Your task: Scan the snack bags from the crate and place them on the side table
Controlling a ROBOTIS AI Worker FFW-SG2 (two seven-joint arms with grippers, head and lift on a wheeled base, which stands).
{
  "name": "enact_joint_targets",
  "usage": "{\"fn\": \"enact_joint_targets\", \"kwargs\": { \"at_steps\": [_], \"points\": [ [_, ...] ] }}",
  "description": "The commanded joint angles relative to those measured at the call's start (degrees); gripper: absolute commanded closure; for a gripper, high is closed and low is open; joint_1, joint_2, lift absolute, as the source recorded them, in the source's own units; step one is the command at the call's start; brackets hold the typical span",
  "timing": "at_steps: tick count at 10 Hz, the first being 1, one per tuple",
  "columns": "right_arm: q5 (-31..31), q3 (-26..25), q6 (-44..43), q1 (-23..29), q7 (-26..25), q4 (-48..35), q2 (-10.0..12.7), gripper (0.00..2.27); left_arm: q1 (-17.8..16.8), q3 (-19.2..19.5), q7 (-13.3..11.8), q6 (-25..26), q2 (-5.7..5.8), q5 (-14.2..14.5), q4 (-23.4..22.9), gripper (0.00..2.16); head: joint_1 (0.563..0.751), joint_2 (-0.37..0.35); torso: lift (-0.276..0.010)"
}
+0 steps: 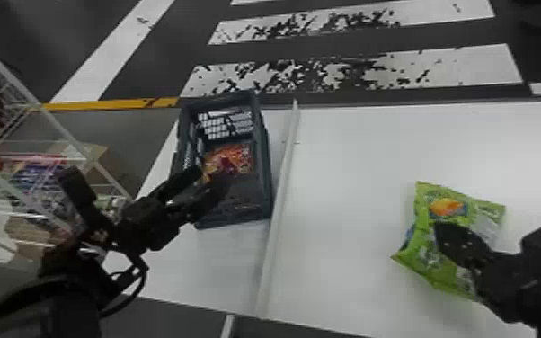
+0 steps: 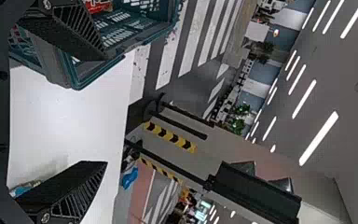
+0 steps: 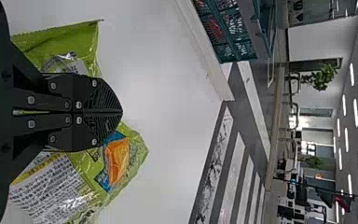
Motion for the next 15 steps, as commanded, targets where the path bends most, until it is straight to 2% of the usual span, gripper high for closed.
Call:
{"fn": "enact_joint_targets", "kwargs": {
  "at_steps": [1,6,9,11,15],
  "points": [
    [0.1,-0.3,0.1,-3.2,-0.4,3.1,0.1,2.16,0.4,0.1,0.0,0.1,-0.15,0.1,-0.4,0.08,0.695,0.254,-0.094],
    [1.7,0.5,-2.0,-7.1,-1.6,13.0,0.3,2.16,0.8,0.4,0.0,0.1,-0.15,0.2,-0.5,0.08,0.695,0.215,-0.094],
    [1.9,2.3,-5.0,-8.6,-1.9,16.9,0.6,2.16,0.9,0.4,0.0,0.1,-0.15,0.2,-0.5,0.08,0.695,0.228,-0.094],
    [2.3,2.2,-5.0,-7.9,-1.8,14.0,0.5,2.16,1.3,0.4,-0.2,-0.1,-0.15,0.3,-0.4,0.08,0.695,0.242,-0.094],
    [2.6,1.2,0.1,-2.4,0.2,0.2,0.0,2.16,1.3,0.5,-0.2,-0.1,-0.15,0.7,-0.2,0.08,0.695,0.246,-0.094]
  ]
}}
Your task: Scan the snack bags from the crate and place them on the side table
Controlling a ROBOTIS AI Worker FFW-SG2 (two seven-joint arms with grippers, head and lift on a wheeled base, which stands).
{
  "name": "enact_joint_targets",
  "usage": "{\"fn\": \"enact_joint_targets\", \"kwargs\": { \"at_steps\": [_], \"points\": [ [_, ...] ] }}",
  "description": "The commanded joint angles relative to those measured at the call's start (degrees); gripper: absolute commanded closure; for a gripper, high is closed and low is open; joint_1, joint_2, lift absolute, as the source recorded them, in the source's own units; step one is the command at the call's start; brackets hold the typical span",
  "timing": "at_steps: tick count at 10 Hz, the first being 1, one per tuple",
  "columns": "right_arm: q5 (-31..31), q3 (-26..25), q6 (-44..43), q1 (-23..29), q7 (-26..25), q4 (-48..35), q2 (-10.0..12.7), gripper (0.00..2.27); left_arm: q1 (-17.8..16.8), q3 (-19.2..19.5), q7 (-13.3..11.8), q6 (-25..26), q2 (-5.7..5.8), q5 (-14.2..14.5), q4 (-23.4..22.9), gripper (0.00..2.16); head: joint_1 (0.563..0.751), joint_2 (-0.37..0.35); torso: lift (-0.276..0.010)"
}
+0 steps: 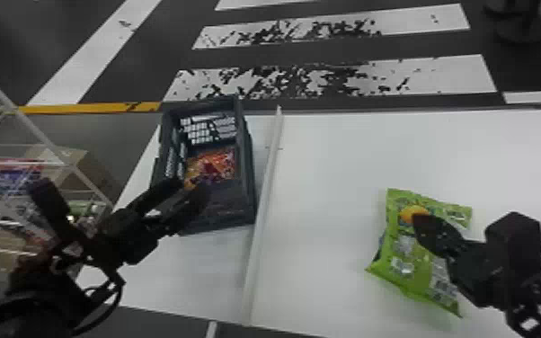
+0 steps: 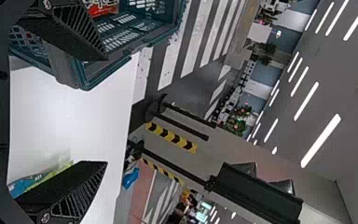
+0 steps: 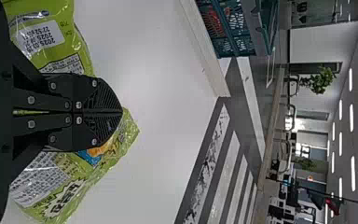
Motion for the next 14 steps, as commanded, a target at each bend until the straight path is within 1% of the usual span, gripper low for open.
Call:
{"fn": "enact_joint_targets", "kwargs": {
  "at_steps": [1,4,6,10,12,14],
  "points": [
    [0.3,1.4,1.4,1.3,0.9,-2.4,-0.2,2.16,0.0,0.0,0.0,0.0,-0.15,0.0,0.0,0.08,0.695,0.256,-0.094],
    [3.1,6.8,2.1,1.8,1.5,-2.9,-0.9,2.16,0.0,0.2,-0.3,0.0,-0.15,0.0,0.2,0.08,0.695,0.308,-0.094],
    [5.1,9.5,4.0,0.1,1.5,-1.9,-0.9,2.16,0.0,0.3,-0.3,0.0,-0.15,0.1,0.3,0.08,0.695,0.350,-0.094],
    [7.0,12.4,8.6,-6.1,1.4,3.4,-0.5,2.16,0.0,0.4,-0.4,0.0,-0.15,0.2,0.5,0.08,0.695,0.350,-0.094],
    [7.6,13.5,11.9,-9.0,1.4,4.3,-0.1,2.16,0.2,0.4,-0.6,0.0,-0.15,0.2,0.5,0.08,0.695,0.350,-0.094],
    [9.1,13.8,14.0,-9.9,1.4,5.1,-0.1,2.16,0.2,0.4,-0.7,0.0,-0.15,0.2,0.5,0.08,0.695,0.350,-0.094]
  ]
}}
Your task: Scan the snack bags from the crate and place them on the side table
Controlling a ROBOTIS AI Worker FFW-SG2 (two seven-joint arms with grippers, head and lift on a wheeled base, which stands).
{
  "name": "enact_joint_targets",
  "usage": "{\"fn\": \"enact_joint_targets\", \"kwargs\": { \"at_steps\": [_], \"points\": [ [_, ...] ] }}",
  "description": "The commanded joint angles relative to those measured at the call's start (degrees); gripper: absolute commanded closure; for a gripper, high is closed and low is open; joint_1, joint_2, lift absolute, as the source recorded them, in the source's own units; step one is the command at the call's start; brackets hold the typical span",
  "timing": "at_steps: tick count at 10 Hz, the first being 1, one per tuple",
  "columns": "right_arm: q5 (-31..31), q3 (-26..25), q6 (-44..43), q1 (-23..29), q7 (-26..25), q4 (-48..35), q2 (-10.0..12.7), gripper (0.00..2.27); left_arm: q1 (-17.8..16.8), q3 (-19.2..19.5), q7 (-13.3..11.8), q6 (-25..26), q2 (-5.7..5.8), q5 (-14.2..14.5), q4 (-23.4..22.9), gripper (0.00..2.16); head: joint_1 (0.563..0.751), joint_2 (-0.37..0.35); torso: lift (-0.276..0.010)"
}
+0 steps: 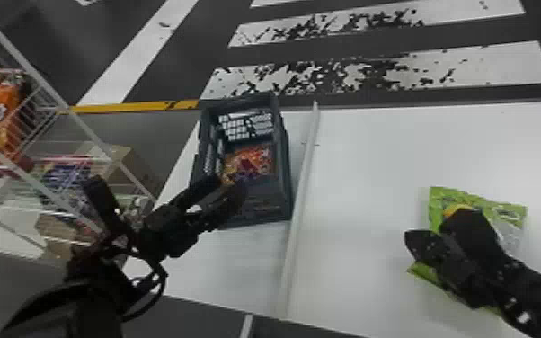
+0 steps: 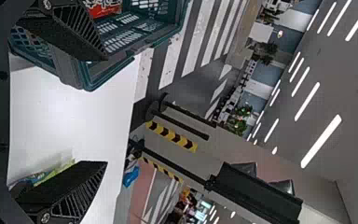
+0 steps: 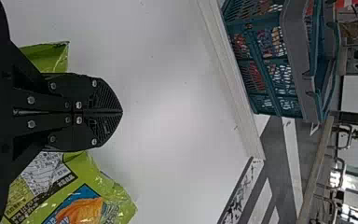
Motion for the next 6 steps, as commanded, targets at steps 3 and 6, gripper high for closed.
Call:
{"fn": "enact_joint_targets", "kwargs": {
  "at_steps": [3,6],
  "points": [
    [1.2,-0.7,0.5,-0.6,0.0,1.6,-0.4,2.16,-0.2,0.0,0.0,0.0,-0.15,0.0,0.4,0.08,0.695,0.350,-0.094],
    [1.2,-2.2,0.3,-0.7,0.0,1.6,-0.4,2.16,-0.2,-0.1,0.0,0.0,-0.15,0.0,0.4,0.08,0.695,0.329,-0.094]
  ]
}}
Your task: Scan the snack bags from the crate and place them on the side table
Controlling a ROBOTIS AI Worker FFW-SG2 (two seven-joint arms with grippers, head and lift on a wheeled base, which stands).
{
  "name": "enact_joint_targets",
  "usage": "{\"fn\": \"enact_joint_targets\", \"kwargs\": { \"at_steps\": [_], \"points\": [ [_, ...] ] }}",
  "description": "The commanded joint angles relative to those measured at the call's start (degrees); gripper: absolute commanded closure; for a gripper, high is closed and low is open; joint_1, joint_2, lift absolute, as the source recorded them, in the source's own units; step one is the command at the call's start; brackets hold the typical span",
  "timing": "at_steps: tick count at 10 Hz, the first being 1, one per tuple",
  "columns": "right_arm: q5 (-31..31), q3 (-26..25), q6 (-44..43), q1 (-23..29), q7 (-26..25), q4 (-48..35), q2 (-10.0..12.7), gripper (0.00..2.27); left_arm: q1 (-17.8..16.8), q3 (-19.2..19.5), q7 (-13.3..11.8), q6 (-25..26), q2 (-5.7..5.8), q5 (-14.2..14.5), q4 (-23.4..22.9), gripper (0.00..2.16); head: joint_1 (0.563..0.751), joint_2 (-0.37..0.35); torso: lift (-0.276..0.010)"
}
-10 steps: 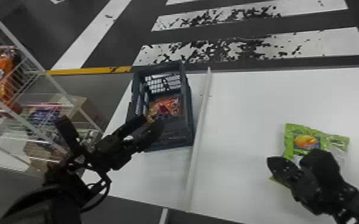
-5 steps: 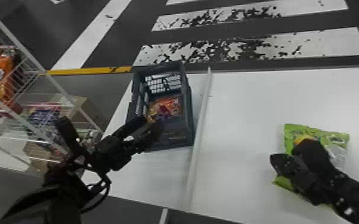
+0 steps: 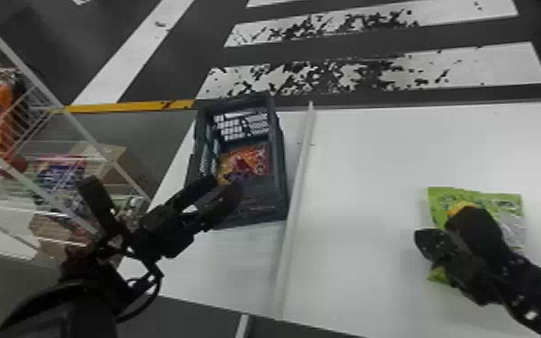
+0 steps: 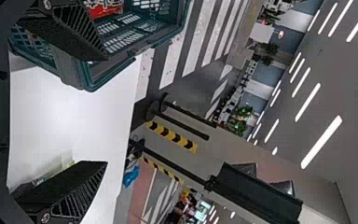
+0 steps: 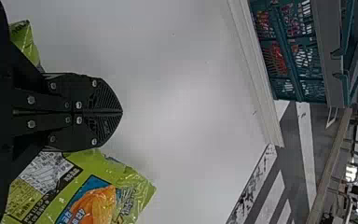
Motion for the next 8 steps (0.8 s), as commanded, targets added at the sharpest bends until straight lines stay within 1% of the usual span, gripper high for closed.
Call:
{"fn": "enact_joint_targets", "kwargs": {
  "at_steps": [1,4,8],
  "points": [
    [-0.1,-0.9,-0.1,-0.3,0.0,0.2,0.0,2.16,0.0,0.0,0.0,0.0,-0.15,0.0,0.0,0.08,0.695,0.322,-0.094],
    [0.0,-2.4,-0.1,-0.6,0.0,1.1,-0.3,2.16,0.1,0.0,-0.1,0.0,-0.15,0.0,-0.1,0.08,0.695,0.299,-0.094],
    [-0.5,-3.8,-0.1,-0.5,0.2,1.1,-2.5,2.16,0.1,-0.1,0.0,0.0,-0.15,-0.1,0.0,0.08,0.695,0.263,-0.094]
  ]
}}
